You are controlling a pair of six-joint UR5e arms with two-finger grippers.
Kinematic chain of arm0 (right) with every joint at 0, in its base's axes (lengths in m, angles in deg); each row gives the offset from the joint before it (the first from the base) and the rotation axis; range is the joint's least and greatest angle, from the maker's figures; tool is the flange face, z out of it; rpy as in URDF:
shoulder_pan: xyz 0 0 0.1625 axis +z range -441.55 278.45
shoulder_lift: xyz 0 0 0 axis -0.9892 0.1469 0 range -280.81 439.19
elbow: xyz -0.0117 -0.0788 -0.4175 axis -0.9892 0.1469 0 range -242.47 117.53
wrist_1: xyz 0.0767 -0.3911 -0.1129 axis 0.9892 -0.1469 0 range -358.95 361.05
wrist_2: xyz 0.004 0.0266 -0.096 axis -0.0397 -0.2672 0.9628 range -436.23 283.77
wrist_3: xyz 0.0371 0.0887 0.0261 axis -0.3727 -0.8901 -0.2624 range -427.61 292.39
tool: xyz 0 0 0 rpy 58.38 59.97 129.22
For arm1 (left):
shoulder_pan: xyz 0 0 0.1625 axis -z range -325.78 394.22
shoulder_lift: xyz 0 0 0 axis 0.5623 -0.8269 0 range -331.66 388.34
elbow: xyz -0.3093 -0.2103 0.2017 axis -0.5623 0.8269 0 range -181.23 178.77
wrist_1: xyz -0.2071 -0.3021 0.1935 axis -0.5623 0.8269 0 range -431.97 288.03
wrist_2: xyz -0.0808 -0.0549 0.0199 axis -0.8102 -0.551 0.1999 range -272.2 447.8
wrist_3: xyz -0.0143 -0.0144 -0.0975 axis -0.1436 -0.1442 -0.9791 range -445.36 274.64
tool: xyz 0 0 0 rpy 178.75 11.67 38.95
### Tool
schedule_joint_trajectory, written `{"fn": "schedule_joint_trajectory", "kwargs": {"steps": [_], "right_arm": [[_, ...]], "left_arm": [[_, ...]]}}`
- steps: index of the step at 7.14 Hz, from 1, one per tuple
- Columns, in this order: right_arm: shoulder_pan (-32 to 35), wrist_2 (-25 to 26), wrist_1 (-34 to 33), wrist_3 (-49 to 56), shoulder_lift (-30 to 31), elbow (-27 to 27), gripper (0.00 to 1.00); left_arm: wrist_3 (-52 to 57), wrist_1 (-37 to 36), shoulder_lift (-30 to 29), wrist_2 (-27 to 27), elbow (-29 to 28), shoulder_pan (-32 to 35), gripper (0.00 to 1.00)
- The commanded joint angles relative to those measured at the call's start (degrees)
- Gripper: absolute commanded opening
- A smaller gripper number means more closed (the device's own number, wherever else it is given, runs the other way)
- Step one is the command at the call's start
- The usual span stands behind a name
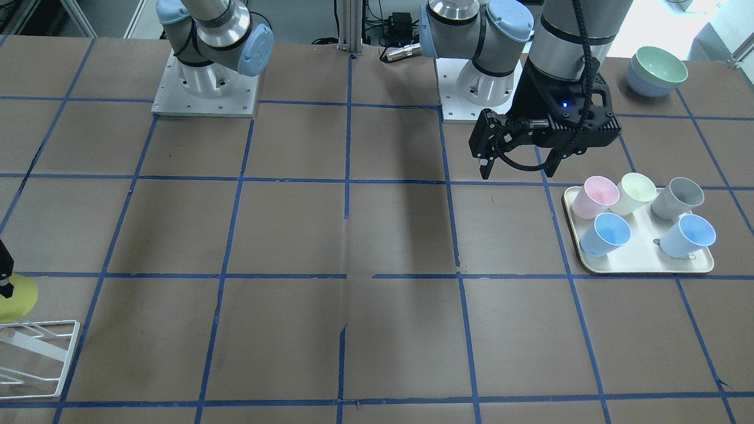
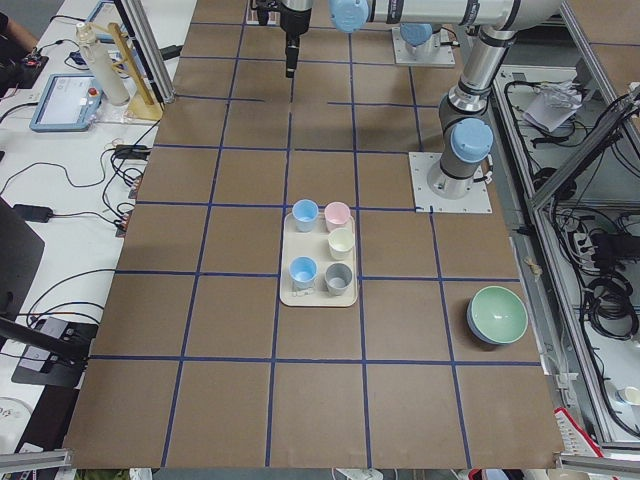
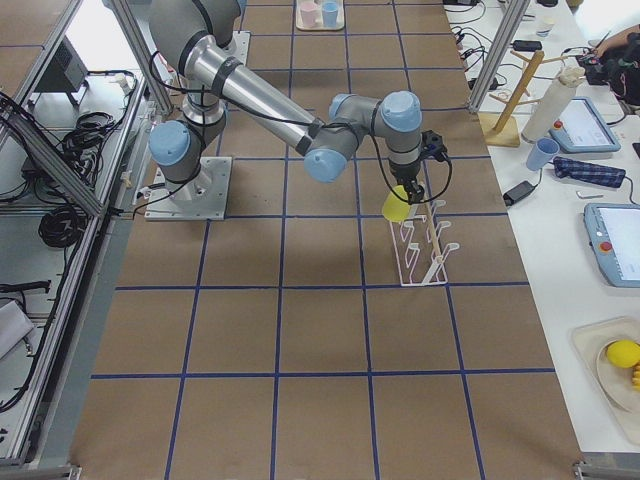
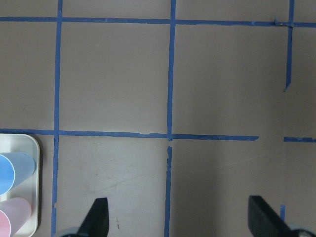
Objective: Transfer IKEA cup to right arm and place on rack
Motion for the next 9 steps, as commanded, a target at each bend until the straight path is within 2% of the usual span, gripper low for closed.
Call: {"fn": "schedule_joint_trajectory", "kwargs": {"steps": [1,2,3,4,6,8,9], "right_arm": [[-0.03,0.07,-1.23,-0.23,-1.36,-0.07,0.0],[-0.03,0.07,-1.15,-0.32,-1.45,-0.16,0.02],[-0.03,0.07,-1.15,-0.32,-2.06,-0.16,0.16],[-0.12,0.07,-1.15,-0.32,-2.41,-0.16,0.39],[-0.12,0.07,-0.8,-3.02,-1.98,-0.07,1.0],[-0.12,0.85,-0.1,-3.75,-0.14,-0.07,1.0],[-0.12,1.12,2.61,-4.1,2.39,-0.16,1.0]], "left_arm": [[0.06,-0.05,0.15,-0.09,0.08,0.0,1.0],[0.06,-0.05,0.23,0.0,0.17,0.0,1.0],[0.06,-0.05,0.23,-0.18,0.17,-0.09,1.0],[0.06,-0.05,0.23,-0.35,0.08,-0.09,1.0],[0.06,-0.05,0.23,-0.35,0.08,-0.09,1.0],[0.06,-0.05,0.23,-0.35,0.17,-0.09,1.0],[0.06,-0.05,0.23,-0.27,0.17,-0.09,1.0]]}}
